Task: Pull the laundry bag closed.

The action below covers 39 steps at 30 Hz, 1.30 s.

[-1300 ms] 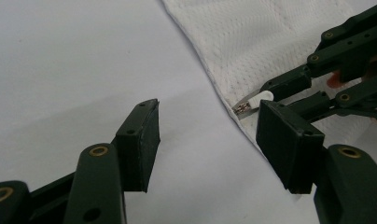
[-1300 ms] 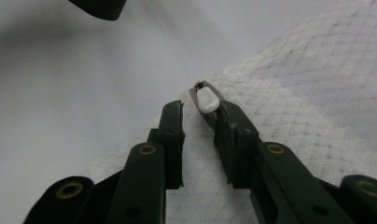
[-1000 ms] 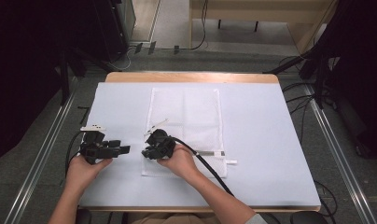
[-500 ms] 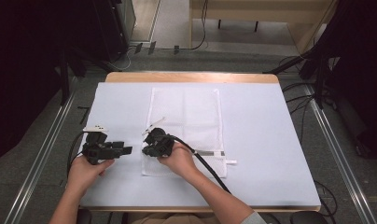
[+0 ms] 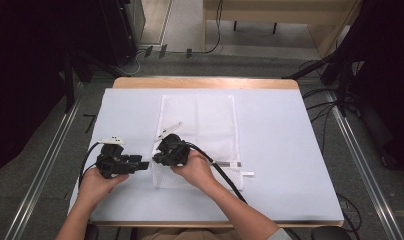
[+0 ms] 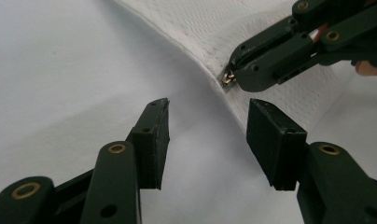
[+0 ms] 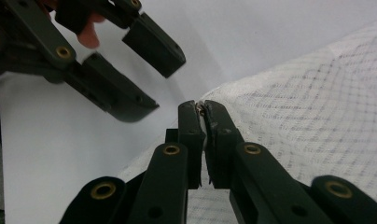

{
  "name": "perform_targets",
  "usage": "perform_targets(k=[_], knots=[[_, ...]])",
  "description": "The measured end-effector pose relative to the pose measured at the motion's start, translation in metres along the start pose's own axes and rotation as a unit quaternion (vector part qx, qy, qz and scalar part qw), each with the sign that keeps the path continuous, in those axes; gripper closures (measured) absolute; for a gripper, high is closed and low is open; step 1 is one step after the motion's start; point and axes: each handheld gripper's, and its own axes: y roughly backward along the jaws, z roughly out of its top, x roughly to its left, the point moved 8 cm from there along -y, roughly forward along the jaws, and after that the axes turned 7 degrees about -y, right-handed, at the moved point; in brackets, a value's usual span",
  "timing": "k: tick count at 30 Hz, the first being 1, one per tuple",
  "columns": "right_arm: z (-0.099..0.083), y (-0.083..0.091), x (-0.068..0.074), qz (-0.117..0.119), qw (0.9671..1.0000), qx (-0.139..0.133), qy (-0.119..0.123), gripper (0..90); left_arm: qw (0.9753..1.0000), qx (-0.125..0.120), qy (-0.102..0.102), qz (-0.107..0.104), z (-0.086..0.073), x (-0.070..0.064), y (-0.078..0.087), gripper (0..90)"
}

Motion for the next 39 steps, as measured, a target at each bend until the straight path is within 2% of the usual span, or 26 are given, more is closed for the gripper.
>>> perform_targets(k=[8, 10, 11, 14, 17, 24, 28, 35, 39], knots=[[0.003, 0.01, 0.006, 0.01, 0.9999, -0.007, 0.01, 87.8, 0.9995, 0.018, -0.014, -0.022, 0.003, -0.014, -0.014, 51.2], [0.003, 0.014, 0.009, 0.016, 0.9997, -0.008, 0.015, 87.7, 0.999, 0.031, -0.022, -0.024, 0.001, -0.016, -0.017, 57.0], [0.003, 0.014, 0.009, 0.016, 0.9997, -0.008, 0.015, 87.7, 0.9987, 0.037, -0.025, -0.023, 0.001, -0.016, -0.019, 57.0], [0.003, 0.017, 0.011, 0.024, 0.9995, -0.007, 0.02, 87.7, 0.9984, 0.045, -0.028, -0.021, -0.001, -0.016, -0.021, 64.9], [0.001, 0.019, 0.013, 0.036, 0.9991, 0.0, 0.022, 87.7, 0.9983, 0.043, -0.031, -0.026, 0.0, -0.017, -0.021, 67.8], [0.0, 0.019, 0.013, 0.041, 0.9987, 0.006, 0.028, 87.7, 0.9976, 0.041, -0.048, -0.027, 0.001, -0.018, -0.022, 69.0], [-0.001, 0.018, 0.014, 0.043, 0.9985, 0.011, 0.032, 87.7, 0.9972, 0.046, -0.05, -0.03, 0.0, -0.019, -0.023, 69.8], [-0.001, 0.016, 0.017, 0.046, 0.9981, 0.015, 0.039, 87.7, 0.9965, 0.049, -0.059, -0.034, 0.0, -0.021, -0.024, 77.2], [-0.002, 0.016, 0.018, 0.051, 0.9977, 0.02, 0.041, 87.8, 0.9959, 0.053, -0.065, -0.034, 0.0, -0.023, -0.024, 86.2]])
